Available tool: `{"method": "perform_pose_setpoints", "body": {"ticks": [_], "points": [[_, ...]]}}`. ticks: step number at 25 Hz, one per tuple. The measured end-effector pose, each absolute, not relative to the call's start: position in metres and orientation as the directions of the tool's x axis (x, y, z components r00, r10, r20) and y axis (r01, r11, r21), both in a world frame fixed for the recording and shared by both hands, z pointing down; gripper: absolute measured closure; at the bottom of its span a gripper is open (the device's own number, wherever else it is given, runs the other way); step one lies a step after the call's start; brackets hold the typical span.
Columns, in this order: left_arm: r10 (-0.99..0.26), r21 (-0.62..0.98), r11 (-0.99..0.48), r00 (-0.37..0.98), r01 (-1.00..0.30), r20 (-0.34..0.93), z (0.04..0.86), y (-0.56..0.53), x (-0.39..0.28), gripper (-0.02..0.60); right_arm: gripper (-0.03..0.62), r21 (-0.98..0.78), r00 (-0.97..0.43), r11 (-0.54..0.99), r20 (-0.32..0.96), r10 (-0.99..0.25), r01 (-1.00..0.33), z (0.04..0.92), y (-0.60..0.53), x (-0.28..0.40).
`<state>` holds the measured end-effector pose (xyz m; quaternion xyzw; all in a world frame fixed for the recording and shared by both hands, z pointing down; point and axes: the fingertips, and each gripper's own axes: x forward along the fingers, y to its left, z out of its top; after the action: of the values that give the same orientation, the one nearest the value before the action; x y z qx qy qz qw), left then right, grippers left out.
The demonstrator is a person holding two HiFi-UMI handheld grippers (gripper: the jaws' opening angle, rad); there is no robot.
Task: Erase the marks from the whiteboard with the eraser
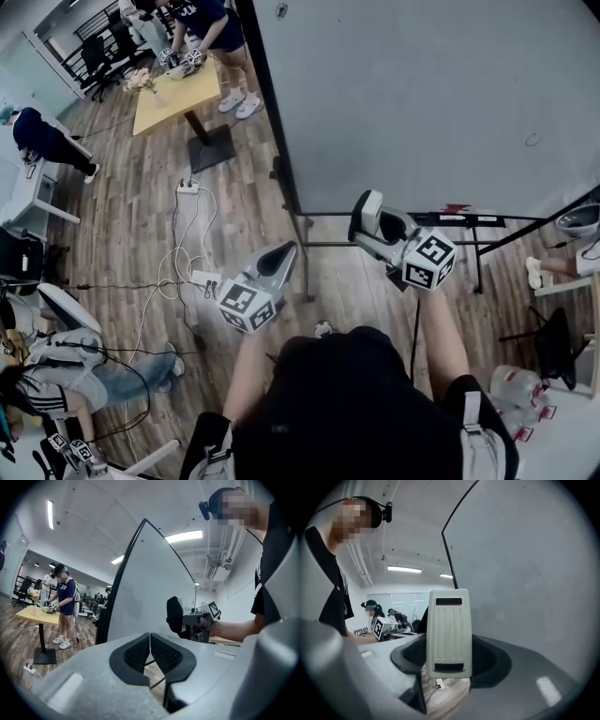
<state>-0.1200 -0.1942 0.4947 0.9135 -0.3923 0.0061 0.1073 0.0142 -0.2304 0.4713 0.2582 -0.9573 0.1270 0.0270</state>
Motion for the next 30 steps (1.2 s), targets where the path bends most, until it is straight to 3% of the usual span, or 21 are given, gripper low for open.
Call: {"method": "perform_pose_setpoints", "body": {"ticks": [13, 30], "points": [[-0.708, 0.215, -0.668, 0.697, -0.713, 0.11, 0.482, -0.145, -0.043, 0.566, 0.335, -0.286, -0.908, 0.862, 0.122, -0.4, -0.418, 0.488, -0.159, 0.061], [-0.722, 0.223, -0.652, 0.683, -0.724, 0.108, 0.48, -0.108, -0.014, 0.566, 0.335, -0.311, -0.94, 0.887, 0.144, -0.309, -0.34, 0.495, -0.112, 0.071]]}}
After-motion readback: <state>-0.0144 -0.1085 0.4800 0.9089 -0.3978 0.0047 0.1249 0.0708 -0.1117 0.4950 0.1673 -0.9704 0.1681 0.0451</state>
